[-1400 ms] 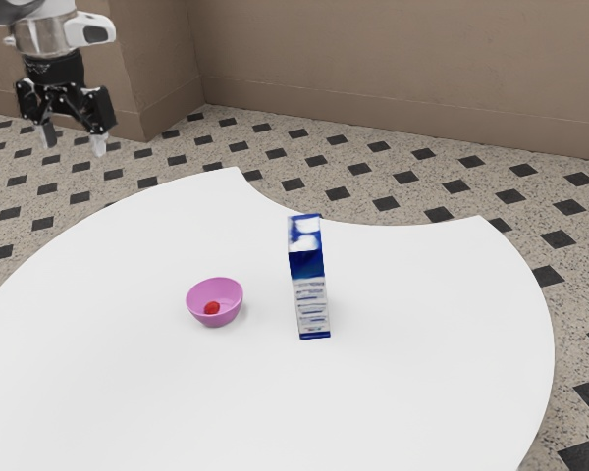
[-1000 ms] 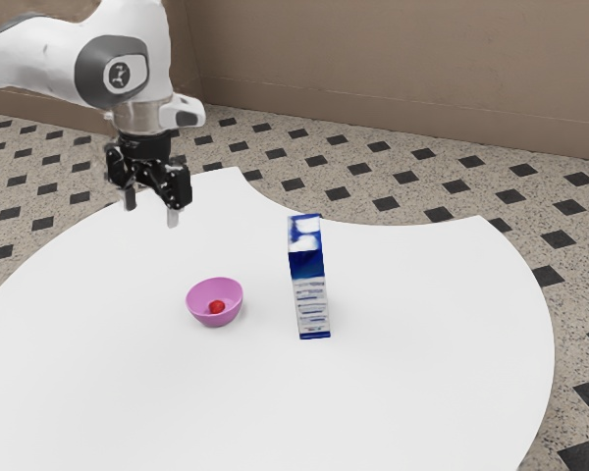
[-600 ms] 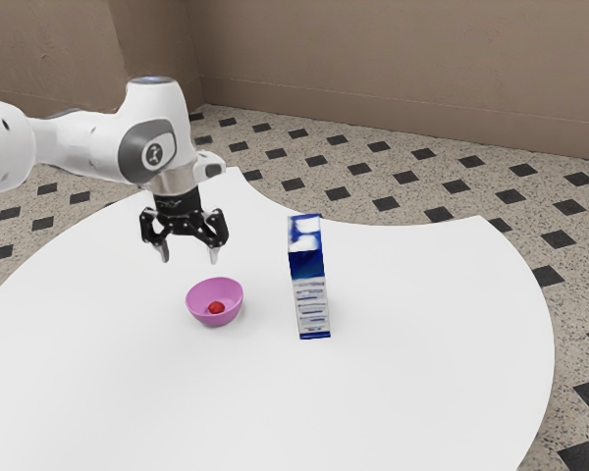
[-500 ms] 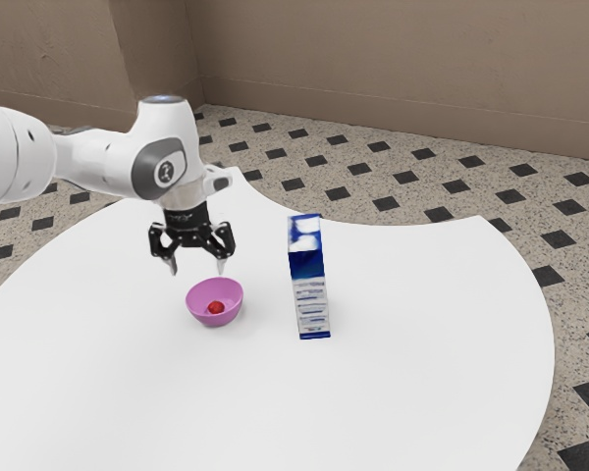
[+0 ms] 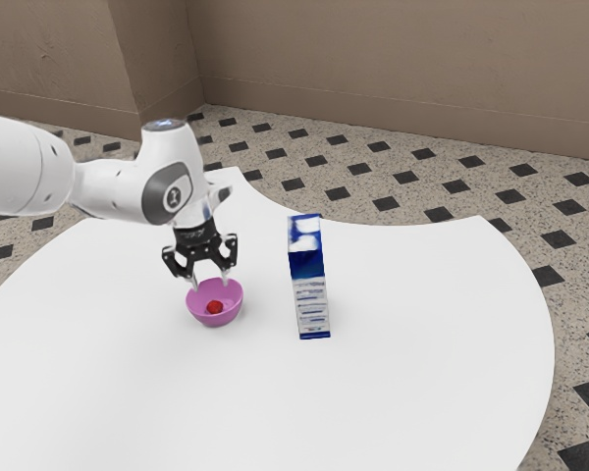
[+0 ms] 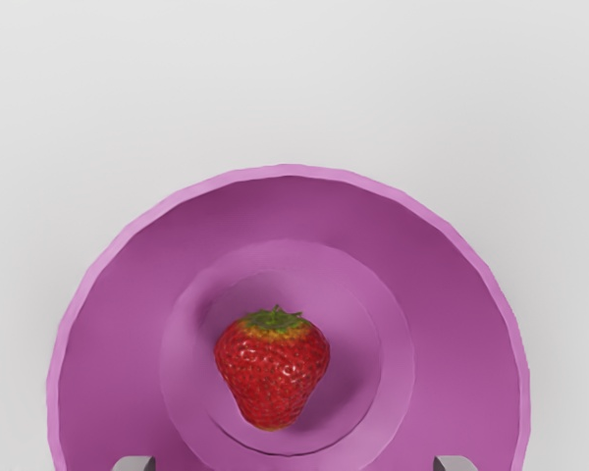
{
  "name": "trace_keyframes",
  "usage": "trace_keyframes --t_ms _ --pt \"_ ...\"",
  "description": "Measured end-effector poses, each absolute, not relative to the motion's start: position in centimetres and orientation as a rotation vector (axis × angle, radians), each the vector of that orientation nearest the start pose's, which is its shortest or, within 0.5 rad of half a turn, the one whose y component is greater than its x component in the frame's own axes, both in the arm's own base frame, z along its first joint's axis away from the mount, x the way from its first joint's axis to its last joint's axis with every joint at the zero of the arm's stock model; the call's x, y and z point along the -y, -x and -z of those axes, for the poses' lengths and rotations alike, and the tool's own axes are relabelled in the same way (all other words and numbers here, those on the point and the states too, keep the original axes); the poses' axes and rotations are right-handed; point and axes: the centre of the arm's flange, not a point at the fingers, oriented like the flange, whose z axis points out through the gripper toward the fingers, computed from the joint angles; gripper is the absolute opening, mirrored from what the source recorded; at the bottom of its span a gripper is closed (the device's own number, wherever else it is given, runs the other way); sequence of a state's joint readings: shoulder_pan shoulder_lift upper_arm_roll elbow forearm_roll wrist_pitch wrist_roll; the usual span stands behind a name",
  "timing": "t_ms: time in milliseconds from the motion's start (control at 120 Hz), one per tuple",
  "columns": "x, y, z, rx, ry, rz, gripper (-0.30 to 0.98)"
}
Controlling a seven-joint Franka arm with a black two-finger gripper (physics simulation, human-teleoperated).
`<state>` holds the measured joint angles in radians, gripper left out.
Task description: Take strawberry from the bowl
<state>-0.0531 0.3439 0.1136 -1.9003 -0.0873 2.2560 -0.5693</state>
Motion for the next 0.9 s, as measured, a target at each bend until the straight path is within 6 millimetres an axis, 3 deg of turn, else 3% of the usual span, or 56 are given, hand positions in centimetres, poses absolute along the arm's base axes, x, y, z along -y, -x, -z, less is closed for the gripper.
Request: trace_keyframes --t_ms 192,900 --pt "-3.9 -62.5 -30.5 1.097 2.976 -0.005 0.33" --pt "-4.4 -63.1 -26.8 0.904 3.026 -0.016 0.32"
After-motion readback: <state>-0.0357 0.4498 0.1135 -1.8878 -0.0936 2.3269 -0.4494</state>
